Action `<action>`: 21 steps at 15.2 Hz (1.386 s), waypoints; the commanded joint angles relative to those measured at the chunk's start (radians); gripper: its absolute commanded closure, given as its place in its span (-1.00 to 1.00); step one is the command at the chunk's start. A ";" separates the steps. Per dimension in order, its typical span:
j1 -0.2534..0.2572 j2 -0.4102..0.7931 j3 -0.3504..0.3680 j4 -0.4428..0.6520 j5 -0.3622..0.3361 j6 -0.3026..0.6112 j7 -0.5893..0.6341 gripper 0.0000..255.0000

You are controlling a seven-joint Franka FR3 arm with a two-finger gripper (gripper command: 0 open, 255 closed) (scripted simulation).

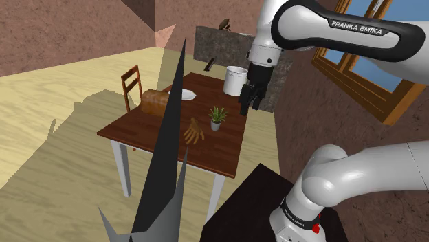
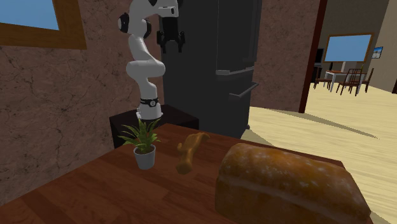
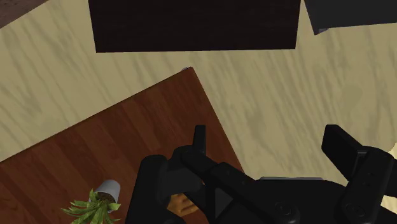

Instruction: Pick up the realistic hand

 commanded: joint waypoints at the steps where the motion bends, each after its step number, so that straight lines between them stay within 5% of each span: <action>1: 0.000 0.000 0.000 0.000 0.000 0.000 0.000 -1.00; 12: -0.073 0.399 0.082 0.102 -0.044 0.265 0.189 -1.00; 21: -0.117 0.749 0.100 0.296 -0.137 0.383 0.362 -1.00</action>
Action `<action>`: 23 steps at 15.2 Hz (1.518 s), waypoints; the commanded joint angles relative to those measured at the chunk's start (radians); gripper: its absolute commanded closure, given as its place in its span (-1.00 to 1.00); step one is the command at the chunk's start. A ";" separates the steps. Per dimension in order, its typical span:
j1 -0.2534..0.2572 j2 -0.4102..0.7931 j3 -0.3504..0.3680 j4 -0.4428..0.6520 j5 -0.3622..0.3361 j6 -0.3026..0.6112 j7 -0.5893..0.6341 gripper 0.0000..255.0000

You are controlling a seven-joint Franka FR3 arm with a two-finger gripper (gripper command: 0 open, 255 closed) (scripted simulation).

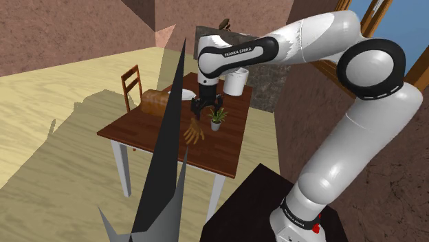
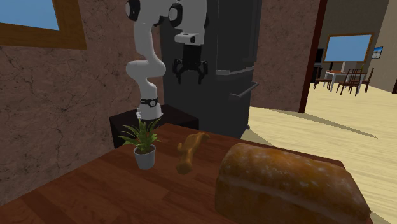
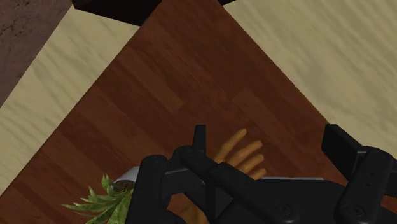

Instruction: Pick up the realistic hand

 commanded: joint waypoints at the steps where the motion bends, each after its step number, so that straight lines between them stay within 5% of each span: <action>1: -0.006 0.076 -0.002 0.049 -0.023 0.017 0.039 -1.00; 12: -0.013 0.502 -0.062 0.427 -0.122 0.014 0.207 -1.00; 23: -0.026 0.942 -0.137 0.959 -0.144 -0.118 0.291 -1.00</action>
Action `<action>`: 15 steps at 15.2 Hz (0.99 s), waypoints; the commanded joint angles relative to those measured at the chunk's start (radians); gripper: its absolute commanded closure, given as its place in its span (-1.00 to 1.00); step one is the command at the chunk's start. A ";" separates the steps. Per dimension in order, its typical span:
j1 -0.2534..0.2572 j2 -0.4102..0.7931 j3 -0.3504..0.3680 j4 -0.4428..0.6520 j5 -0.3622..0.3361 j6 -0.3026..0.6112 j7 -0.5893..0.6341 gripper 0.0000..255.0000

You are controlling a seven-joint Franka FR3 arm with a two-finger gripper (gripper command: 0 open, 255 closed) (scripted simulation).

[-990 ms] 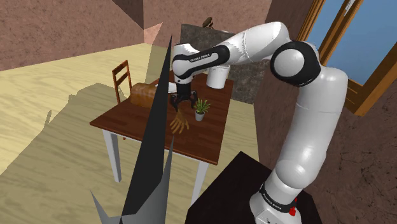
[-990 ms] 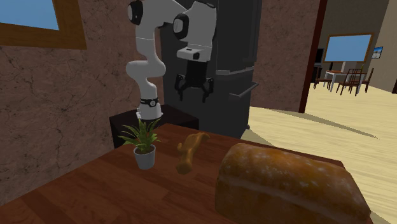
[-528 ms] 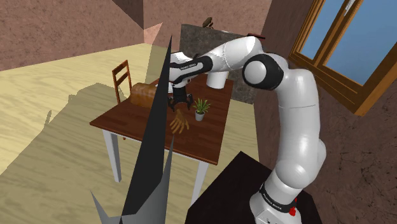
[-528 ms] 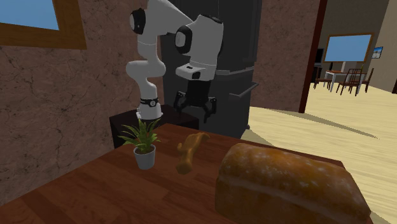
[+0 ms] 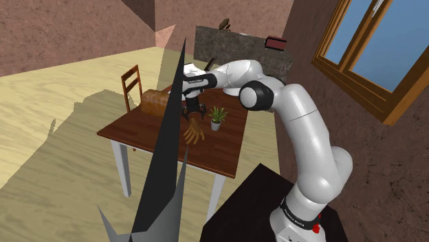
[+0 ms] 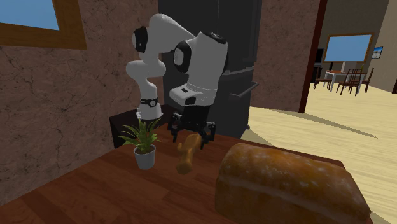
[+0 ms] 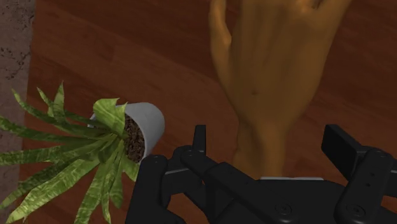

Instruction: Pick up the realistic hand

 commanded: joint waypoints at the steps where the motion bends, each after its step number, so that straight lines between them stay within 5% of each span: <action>1: -0.002 0.028 -0.004 0.018 -0.001 0.009 0.005 -1.00; 8: -0.003 0.064 -0.005 0.005 -0.003 0.057 0.011 -1.00; 9: -0.003 0.064 -0.005 0.005 -0.003 0.058 0.010 1.00; 15: -0.003 0.064 -0.005 0.006 -0.002 0.057 0.010 1.00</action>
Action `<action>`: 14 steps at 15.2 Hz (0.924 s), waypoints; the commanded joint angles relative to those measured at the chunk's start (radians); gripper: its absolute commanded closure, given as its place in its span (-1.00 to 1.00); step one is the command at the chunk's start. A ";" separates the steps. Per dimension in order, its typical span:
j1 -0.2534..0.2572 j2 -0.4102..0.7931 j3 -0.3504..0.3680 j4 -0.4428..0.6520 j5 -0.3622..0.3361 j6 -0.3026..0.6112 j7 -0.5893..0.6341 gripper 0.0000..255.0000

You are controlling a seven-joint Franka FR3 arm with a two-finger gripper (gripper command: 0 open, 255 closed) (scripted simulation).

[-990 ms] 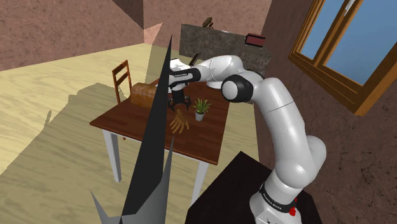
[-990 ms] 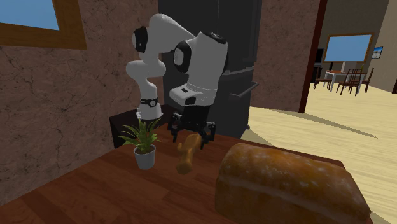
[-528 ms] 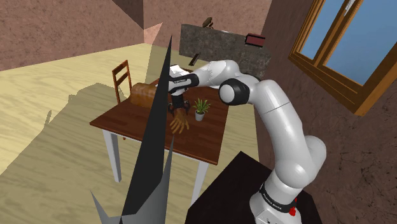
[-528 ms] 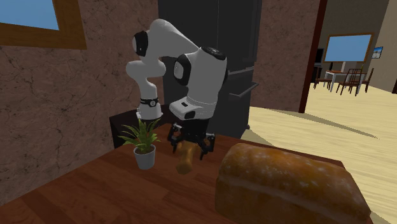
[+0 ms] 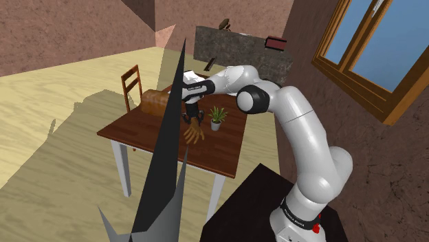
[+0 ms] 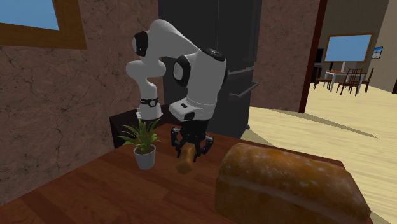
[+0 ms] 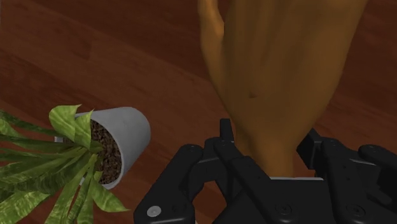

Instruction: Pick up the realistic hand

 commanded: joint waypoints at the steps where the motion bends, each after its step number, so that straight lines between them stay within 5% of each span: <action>1: 0.000 0.001 0.000 -0.002 0.000 0.001 0.000 1.00; 14: 0.002 -0.064 0.002 0.034 0.004 -0.099 -0.012 1.00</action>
